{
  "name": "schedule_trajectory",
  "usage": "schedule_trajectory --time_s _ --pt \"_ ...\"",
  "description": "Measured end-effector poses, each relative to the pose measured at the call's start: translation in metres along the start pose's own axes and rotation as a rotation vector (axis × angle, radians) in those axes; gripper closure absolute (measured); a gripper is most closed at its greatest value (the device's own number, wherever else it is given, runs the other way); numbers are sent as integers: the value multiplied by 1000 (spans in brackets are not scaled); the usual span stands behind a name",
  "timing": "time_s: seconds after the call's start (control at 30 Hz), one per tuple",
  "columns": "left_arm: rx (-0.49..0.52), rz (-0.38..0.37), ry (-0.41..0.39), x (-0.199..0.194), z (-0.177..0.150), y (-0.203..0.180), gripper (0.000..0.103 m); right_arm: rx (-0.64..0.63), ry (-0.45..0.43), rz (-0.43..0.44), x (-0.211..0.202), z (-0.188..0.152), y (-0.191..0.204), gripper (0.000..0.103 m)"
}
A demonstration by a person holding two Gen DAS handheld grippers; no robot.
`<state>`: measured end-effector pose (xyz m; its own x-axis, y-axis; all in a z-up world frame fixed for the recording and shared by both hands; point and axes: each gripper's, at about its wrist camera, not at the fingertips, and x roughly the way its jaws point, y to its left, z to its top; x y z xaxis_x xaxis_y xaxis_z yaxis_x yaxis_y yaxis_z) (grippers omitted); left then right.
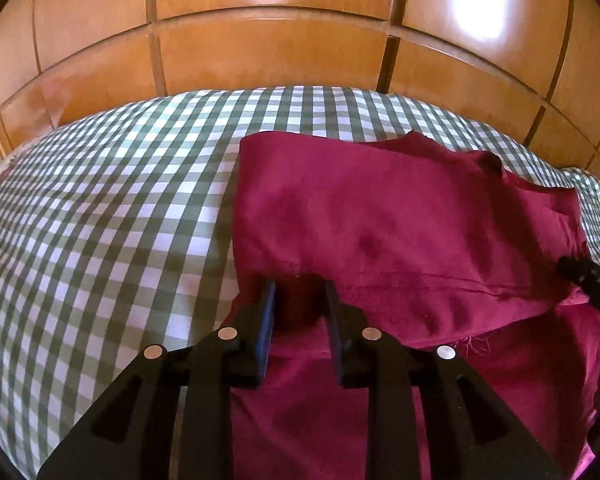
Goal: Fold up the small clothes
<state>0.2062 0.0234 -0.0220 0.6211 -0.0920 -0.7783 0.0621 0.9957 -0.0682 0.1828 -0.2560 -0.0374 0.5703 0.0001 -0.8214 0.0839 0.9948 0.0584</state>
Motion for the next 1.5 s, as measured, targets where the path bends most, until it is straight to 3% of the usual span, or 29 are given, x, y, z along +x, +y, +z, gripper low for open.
schedule_trajectory --time_s 0.2,0.5,0.57,0.67,0.9,1.23,1.5 --pt "9 8 -5 0 -10 2 79 -10 -42 0 9 -10 1 15" --pt "-9 13 -15 -14 -16 1 79 -12 -53 1 11 -12 1 15" --pt "-9 -8 -21 -20 -18 0 59 -13 -53 -2 11 -12 1 15" --pt "-6 11 -37 -33 -25 -3 40 -23 -42 -19 7 -11 4 15" --pt "-17 21 -27 -54 -46 5 40 -28 -29 15 -27 -23 6 11" --pt "-6 10 -32 -89 -83 11 40 78 29 -33 -66 -74 -56 10" --pt "28 -10 27 -102 -117 19 40 168 141 76 -89 -122 -94 10"
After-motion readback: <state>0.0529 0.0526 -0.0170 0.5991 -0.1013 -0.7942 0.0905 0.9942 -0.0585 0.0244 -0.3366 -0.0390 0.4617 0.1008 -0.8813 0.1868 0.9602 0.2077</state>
